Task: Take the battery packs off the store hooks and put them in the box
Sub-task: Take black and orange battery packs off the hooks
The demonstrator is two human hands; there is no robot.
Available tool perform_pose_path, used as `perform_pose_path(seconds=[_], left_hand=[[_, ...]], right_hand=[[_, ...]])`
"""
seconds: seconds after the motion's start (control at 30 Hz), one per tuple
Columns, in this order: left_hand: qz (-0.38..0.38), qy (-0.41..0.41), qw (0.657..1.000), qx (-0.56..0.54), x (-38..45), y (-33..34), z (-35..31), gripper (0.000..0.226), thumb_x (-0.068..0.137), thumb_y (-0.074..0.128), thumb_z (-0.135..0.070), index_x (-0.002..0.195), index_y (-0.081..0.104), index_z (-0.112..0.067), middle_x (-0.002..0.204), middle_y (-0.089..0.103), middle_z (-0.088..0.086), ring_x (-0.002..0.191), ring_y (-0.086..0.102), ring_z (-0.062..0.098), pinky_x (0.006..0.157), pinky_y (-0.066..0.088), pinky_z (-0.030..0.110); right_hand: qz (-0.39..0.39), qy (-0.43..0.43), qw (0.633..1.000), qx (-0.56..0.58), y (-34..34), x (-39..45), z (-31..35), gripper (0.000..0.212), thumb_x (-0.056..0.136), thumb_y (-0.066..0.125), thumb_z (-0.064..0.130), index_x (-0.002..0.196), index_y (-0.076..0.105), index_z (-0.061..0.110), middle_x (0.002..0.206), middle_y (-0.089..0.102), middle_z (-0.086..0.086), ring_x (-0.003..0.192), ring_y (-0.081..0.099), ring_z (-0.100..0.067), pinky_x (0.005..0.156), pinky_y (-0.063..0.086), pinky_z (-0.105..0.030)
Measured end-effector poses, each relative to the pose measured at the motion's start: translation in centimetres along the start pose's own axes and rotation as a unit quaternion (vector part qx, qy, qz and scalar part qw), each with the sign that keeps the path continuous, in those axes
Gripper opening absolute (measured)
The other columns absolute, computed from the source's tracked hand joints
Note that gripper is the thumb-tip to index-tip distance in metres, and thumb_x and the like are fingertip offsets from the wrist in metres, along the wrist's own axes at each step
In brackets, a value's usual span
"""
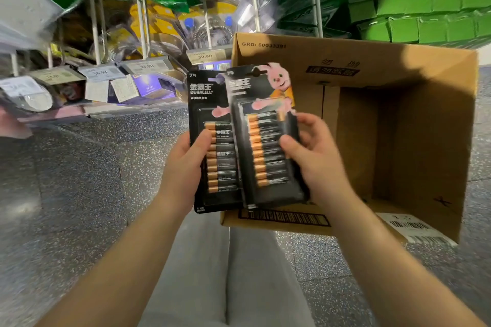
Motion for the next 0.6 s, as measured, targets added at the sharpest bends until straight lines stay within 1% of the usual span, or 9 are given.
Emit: perform_pose_path(seconds=[0.1, 0.17, 0.23, 0.3, 0.37, 0.43, 0.47, 0.53, 0.6], left_hand=[[0.016, 0.012, 1.000, -0.006, 0.1, 0.1, 0.2, 0.010, 0.095, 0.058, -0.022, 0.101, 0.064, -0.018, 0.082, 0.076, -0.004, 0.077, 0.073, 0.013, 0.064, 0.058, 0.026], [0.028, 0.019, 0.999, -0.002, 0.2, -0.1, 0.4, 0.022, 0.083, 0.068, -0.022, 0.104, 0.063, -0.019, 0.087, 0.076, -0.003, 0.082, 0.073, 0.015, 0.067, 0.058, 0.027], [0.038, 0.019, 0.999, 0.006, 0.3, -0.3, 0.5, 0.033, 0.072, 0.067, -0.022, 0.104, 0.062, -0.021, 0.089, 0.076, -0.003, 0.084, 0.073, 0.016, 0.067, 0.059, 0.028], [0.047, 0.030, 0.998, 0.021, 0.5, -0.5, 0.6, 0.038, 0.067, 0.070, -0.019, 0.104, 0.062, -0.023, 0.089, 0.076, -0.004, 0.085, 0.073, 0.016, 0.068, 0.058, 0.029], [0.053, 0.032, 0.998, 0.025, 0.6, -0.7, 0.7, 0.042, 0.063, 0.076, -0.019, 0.102, 0.063, -0.025, 0.091, 0.076, -0.004, 0.086, 0.073, 0.017, 0.069, 0.059, 0.031], [0.059, 0.030, 0.998, 0.023, 0.5, -0.8, 0.9, 0.044, 0.060, 0.079, -0.020, 0.101, 0.063, -0.026, 0.091, 0.076, -0.003, 0.086, 0.074, 0.019, 0.069, 0.060, 0.033], [0.062, 0.025, 0.998, 0.020, 0.6, -0.8, 0.9, 0.046, 0.058, 0.079, -0.021, 0.101, 0.063, -0.025, 0.092, 0.076, -0.003, 0.087, 0.074, 0.020, 0.070, 0.060, 0.034], [0.065, 0.020, 0.998, 0.018, 0.6, -0.9, 0.9, 0.048, 0.058, 0.079, -0.021, 0.103, 0.063, -0.023, 0.093, 0.076, -0.001, 0.088, 0.074, 0.022, 0.070, 0.061, 0.035], [0.065, 0.012, 0.998, 0.012, 0.7, -0.8, 1.1, 0.041, 0.063, 0.074, -0.016, 0.103, 0.063, -0.022, 0.091, 0.076, -0.002, 0.088, 0.074, 0.022, 0.069, 0.061, 0.035]], right_hand=[[-0.003, -0.007, 0.999, -0.037, 2.8, 0.2, -1.3, 0.036, 0.088, 0.065, 0.015, 0.113, 0.049, 0.032, 0.112, 0.064, 0.005, 0.092, 0.070, -0.009, 0.071, 0.060, -0.032], [0.010, -0.014, 0.997, -0.080, 4.1, 0.2, -1.7, 0.036, 0.088, 0.066, 0.019, 0.115, 0.047, 0.031, 0.110, 0.061, 0.008, 0.090, 0.069, -0.009, 0.069, 0.060, -0.029], [0.024, -0.016, 0.993, -0.114, 4.7, 0.2, -1.5, 0.034, 0.088, 0.067, 0.023, 0.114, 0.046, 0.031, 0.103, 0.062, 0.009, 0.088, 0.068, -0.008, 0.068, 0.060, -0.027], [0.035, -0.012, 0.993, -0.116, 4.6, 0.4, -1.2, 0.031, 0.087, 0.068, 0.023, 0.108, 0.047, 0.031, 0.099, 0.063, 0.007, 0.086, 0.068, -0.009, 0.067, 0.060, -0.027], [0.052, 0.003, 0.993, -0.109, 4.3, 0.6, -1.0, 0.027, 0.087, 0.068, 0.024, 0.104, 0.048, 0.030, 0.098, 0.066, 0.003, 0.085, 0.069, -0.011, 0.070, 0.060, -0.031], [0.074, 0.043, 0.993, -0.077, 3.7, 1.0, -1.1, 0.016, 0.091, 0.062, 0.030, 0.104, 0.053, 0.026, 0.095, 0.067, 0.002, 0.080, 0.069, -0.012, 0.073, 0.060, -0.036], [0.073, 0.068, 0.994, -0.046, 3.1, 1.5, -1.3, 0.015, 0.094, 0.056, 0.034, 0.105, 0.056, 0.023, 0.091, 0.067, 0.001, 0.074, 0.067, -0.013, 0.072, 0.059, -0.037], [0.027, 0.111, 0.993, 0.022, 1.5, 3.1, -2.3, 0.026, 0.097, 0.049, 0.038, 0.112, 0.058, 0.018, 0.086, 0.065, -0.001, 0.070, 0.063, -0.014, 0.068, 0.056, -0.033], [-0.072, 0.138, 0.987, 0.035, -0.6, 5.0, -3.8, 0.033, 0.097, 0.052, 0.038, 0.120, 0.055, 0.015, 0.092, 0.065, -0.003, 0.079, 0.066, -0.014, 0.071, 0.057, -0.029]])
Point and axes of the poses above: each hand's wrist, its own x-axis towards the middle knuckle, its own y-axis out of the palm, z = x × y, the point moved 2 cm from there along x, towards the middle knuckle
